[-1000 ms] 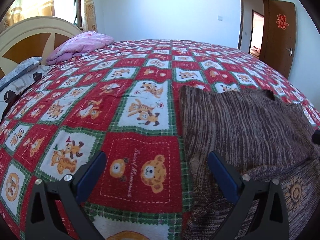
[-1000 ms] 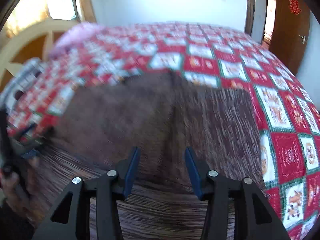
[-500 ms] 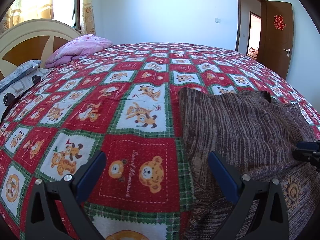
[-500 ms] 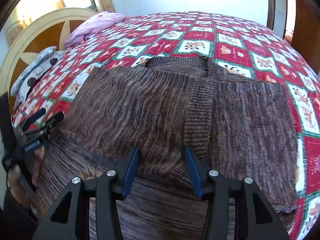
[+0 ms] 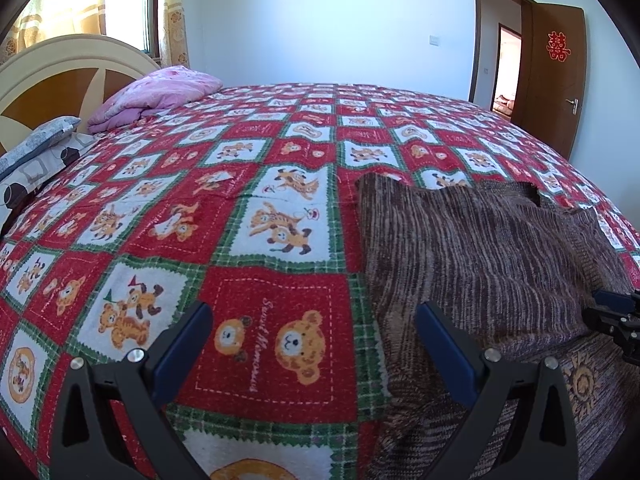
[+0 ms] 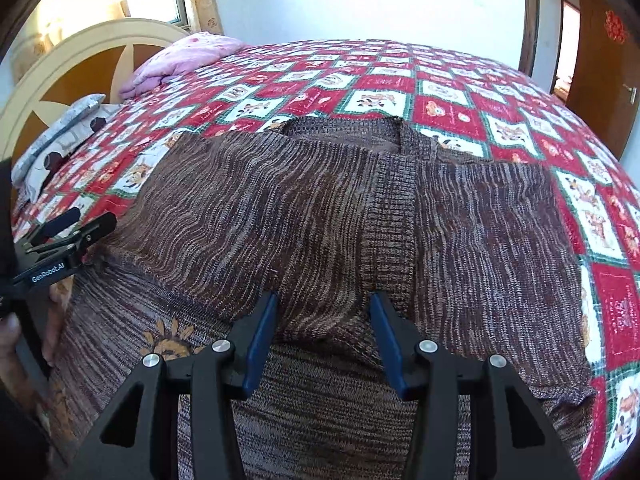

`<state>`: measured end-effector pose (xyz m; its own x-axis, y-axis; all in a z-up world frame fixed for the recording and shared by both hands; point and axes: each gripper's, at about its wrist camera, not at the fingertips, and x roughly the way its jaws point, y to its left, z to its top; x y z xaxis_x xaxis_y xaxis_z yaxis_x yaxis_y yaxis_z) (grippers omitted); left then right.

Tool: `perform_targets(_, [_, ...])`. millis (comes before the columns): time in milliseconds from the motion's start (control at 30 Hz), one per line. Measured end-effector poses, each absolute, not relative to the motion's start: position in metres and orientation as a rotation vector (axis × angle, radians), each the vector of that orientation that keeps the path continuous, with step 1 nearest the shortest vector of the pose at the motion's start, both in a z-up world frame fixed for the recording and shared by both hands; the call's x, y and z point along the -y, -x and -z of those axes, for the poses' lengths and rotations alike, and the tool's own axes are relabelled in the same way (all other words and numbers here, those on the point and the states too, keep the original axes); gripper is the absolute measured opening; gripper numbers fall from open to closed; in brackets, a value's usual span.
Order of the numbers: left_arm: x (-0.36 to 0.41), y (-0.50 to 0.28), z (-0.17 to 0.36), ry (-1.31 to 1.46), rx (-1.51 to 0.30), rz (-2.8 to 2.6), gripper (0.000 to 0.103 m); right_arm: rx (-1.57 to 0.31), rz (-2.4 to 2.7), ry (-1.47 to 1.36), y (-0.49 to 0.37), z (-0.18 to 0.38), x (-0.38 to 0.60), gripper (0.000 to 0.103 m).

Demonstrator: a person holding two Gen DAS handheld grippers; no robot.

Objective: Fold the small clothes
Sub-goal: 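Open the right tool and smooth the folded sleeves flat on the sweater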

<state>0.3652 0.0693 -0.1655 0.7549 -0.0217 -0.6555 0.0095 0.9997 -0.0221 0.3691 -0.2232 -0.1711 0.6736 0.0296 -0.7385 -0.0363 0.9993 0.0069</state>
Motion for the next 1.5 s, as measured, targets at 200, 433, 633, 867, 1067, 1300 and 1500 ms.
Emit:
perform_targets(200, [-0.066, -0.368, 0.17, -0.009, -0.766, 0.001, 0.103, -0.847, -0.014, 0.024, -0.368, 0.171, 0.218, 0.051])
perform_targets(433, [-0.064, -0.368, 0.169, -0.028, -0.799, -0.027, 0.103, -0.821, -0.019, 0.06, -0.361, 0.17, 0.215, 0.051])
perform_targets(633, [-0.065, -0.347, 0.155, 0.011, -0.782, 0.001, 0.103, -0.804, -0.042, 0.081, -0.348, 0.158, 0.211, 0.055])
perform_targets(867, [-0.057, -0.328, 0.15, -0.032, -0.747, -0.005, 0.103, -0.81, -0.032, 0.06, -0.336, 0.161, 0.213, 0.056])
perform_targets(1067, [-0.052, -0.308, 0.14, -0.034, -0.716, 0.026, 0.103, -0.838, -0.033, 0.021, -0.325, 0.165, 0.22, 0.057])
perform_targets(1300, [-0.043, -0.281, 0.13, -0.041, -0.688, 0.061, 0.103, -0.832, -0.033, 0.018, -0.303, 0.163, 0.229, 0.057])
perform_targets(1500, [-0.036, -0.262, 0.127, -0.034, -0.672, 0.085, 0.103, -0.822, -0.031, -0.008, -0.285, 0.162, 0.234, 0.058])
